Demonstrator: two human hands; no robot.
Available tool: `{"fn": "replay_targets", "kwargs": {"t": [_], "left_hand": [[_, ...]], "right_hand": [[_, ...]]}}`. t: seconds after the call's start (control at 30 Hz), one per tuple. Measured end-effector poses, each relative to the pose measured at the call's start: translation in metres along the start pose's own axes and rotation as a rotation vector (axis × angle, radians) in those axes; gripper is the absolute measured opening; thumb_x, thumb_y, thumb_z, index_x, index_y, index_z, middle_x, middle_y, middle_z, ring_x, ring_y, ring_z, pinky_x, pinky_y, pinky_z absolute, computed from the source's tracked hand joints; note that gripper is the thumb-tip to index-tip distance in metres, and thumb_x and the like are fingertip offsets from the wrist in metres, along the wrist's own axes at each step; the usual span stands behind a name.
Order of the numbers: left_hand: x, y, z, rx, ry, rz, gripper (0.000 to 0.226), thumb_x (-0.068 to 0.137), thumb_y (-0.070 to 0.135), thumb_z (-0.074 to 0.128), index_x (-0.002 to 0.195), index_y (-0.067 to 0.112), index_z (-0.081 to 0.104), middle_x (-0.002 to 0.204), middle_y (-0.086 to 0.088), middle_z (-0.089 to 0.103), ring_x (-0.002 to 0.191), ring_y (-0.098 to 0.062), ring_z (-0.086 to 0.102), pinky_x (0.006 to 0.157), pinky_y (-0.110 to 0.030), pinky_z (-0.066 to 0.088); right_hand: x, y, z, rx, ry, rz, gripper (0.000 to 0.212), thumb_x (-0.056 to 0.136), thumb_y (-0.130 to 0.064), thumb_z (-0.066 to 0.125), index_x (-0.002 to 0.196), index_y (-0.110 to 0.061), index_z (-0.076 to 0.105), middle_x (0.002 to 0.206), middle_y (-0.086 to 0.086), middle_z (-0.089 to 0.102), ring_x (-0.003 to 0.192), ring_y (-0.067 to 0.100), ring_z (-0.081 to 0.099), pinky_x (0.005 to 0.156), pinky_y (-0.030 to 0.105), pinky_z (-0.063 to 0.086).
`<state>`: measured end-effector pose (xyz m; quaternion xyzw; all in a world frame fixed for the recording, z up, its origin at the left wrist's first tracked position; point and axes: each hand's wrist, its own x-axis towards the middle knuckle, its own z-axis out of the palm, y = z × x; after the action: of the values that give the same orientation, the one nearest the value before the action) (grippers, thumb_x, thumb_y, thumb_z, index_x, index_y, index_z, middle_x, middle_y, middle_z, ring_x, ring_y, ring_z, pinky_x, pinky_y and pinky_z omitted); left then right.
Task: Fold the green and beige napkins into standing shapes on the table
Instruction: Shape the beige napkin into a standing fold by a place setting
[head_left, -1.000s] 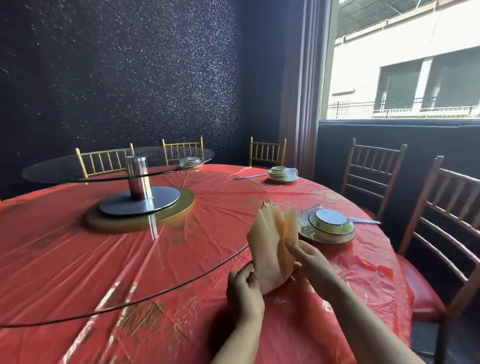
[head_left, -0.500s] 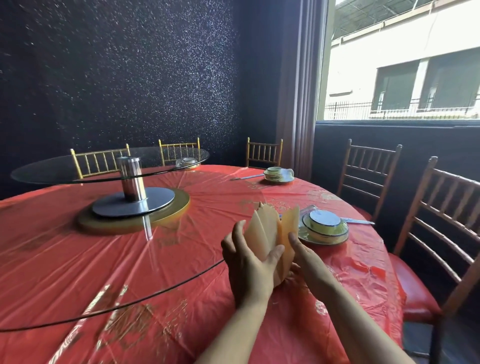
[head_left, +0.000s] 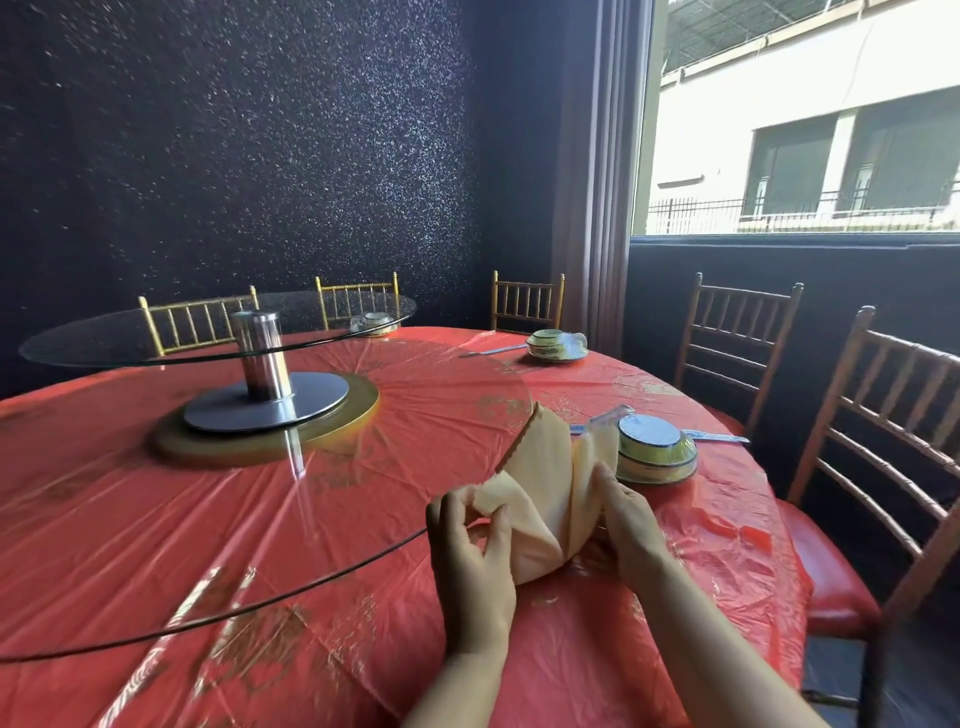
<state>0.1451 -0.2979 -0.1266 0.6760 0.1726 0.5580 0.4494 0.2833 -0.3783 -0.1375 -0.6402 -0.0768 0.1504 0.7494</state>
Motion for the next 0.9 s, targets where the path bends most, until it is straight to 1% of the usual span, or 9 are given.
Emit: {"fn": "replay_targets", "kwargs": {"t": [0.07, 0.2, 0.3, 0.43, 0.53, 0.63, 0.73, 0.8, 0.9], "left_hand": [[-0.002, -0.002, -0.008, -0.072, -0.021, -0.067, 0.025, 0.077, 0.009, 0.065, 0.082, 0.028, 0.05, 0.087, -0.006, 0.056, 0.077, -0.007, 0.055, 0.07, -0.005, 0.042], [-0.006, -0.001, -0.02, -0.22, -0.079, -0.241, 0.026, 0.083, -0.01, 0.056, 0.081, 0.014, 0.049, 0.079, -0.006, 0.058, 0.065, 0.004, 0.059, 0.061, -0.005, 0.044], [-0.005, -0.004, -0.02, -0.197, -0.04, -0.3, 0.032, 0.081, -0.016, 0.052, 0.078, 0.016, 0.047, 0.076, -0.002, 0.056, 0.06, 0.007, 0.056, 0.058, -0.005, 0.041], [-0.005, -0.008, -0.018, -0.23, 0.042, -0.38, 0.027, 0.081, -0.014, 0.051, 0.079, 0.013, 0.047, 0.078, -0.003, 0.055, 0.07, -0.009, 0.055, 0.059, -0.006, 0.042], [-0.01, -0.009, -0.014, -0.301, 0.037, -0.431, 0.031, 0.08, -0.014, 0.054, 0.097, 0.01, 0.045, 0.088, -0.005, 0.059, 0.074, -0.013, 0.059, 0.061, -0.008, 0.047], [-0.023, -0.007, -0.003, -0.33, -0.095, -0.466, 0.049, 0.078, -0.017, 0.058, 0.114, 0.011, 0.037, 0.098, -0.004, 0.057, 0.077, -0.004, 0.063, 0.06, -0.008, 0.049], [-0.035, -0.011, 0.01, -0.24, -0.242, -0.473, 0.054, 0.078, -0.009, 0.064, 0.125, 0.003, 0.04, 0.114, -0.011, 0.055, 0.103, -0.018, 0.057, 0.075, -0.006, 0.048], [-0.037, -0.017, 0.014, -0.162, -0.296, -0.456, 0.055, 0.076, -0.001, 0.069, 0.126, 0.004, 0.045, 0.118, -0.012, 0.058, 0.107, -0.02, 0.058, 0.092, -0.022, 0.049], [-0.036, -0.011, 0.016, -0.144, -0.344, -0.473, 0.059, 0.07, 0.016, 0.075, 0.122, 0.009, 0.05, 0.117, -0.008, 0.062, 0.107, -0.017, 0.06, 0.099, -0.037, 0.046]], "right_hand": [[-0.001, -0.002, 0.002, 0.032, 0.035, 0.028, 0.037, 0.093, -0.041, 0.048, 0.085, -0.008, 0.062, 0.064, 0.012, 0.048, 0.047, 0.019, 0.046, 0.045, 0.024, 0.043], [-0.001, -0.004, 0.002, 0.091, 0.068, 0.028, 0.029, 0.093, -0.031, 0.052, 0.07, -0.013, 0.055, 0.058, 0.006, 0.045, 0.045, 0.016, 0.041, 0.044, 0.019, 0.038], [0.0, -0.003, 0.0, 0.092, 0.107, 0.024, 0.029, 0.091, -0.028, 0.055, 0.067, -0.012, 0.054, 0.056, 0.007, 0.044, 0.042, 0.017, 0.037, 0.041, 0.018, 0.033], [0.005, -0.001, -0.004, 0.113, 0.14, 0.005, 0.027, 0.087, -0.025, 0.062, 0.067, -0.007, 0.056, 0.045, 0.002, 0.045, 0.035, 0.013, 0.034, 0.037, 0.014, 0.027], [0.005, 0.0, -0.003, 0.115, 0.133, 0.009, 0.03, 0.088, -0.027, 0.061, 0.065, -0.009, 0.055, 0.04, -0.001, 0.045, 0.03, 0.009, 0.033, 0.035, 0.013, 0.026], [-0.003, -0.003, 0.0, 0.128, 0.074, 0.027, 0.025, 0.091, -0.03, 0.056, 0.077, -0.009, 0.059, 0.058, 0.007, 0.049, 0.048, 0.018, 0.044, 0.044, 0.021, 0.038], [-0.002, -0.003, 0.0, 0.097, 0.073, -0.066, 0.026, 0.091, -0.026, 0.055, 0.076, -0.006, 0.058, 0.066, 0.01, 0.049, 0.057, 0.017, 0.042, 0.05, 0.024, 0.036], [-0.002, -0.004, 0.001, 0.064, 0.077, -0.097, 0.026, 0.091, -0.027, 0.056, 0.073, -0.007, 0.057, 0.071, 0.011, 0.047, 0.064, 0.018, 0.04, 0.056, 0.027, 0.034], [-0.001, -0.004, 0.006, -0.029, 0.065, -0.058, 0.027, 0.089, -0.033, 0.057, 0.076, -0.009, 0.061, 0.07, 0.011, 0.049, 0.063, 0.019, 0.041, 0.055, 0.025, 0.034]]}}
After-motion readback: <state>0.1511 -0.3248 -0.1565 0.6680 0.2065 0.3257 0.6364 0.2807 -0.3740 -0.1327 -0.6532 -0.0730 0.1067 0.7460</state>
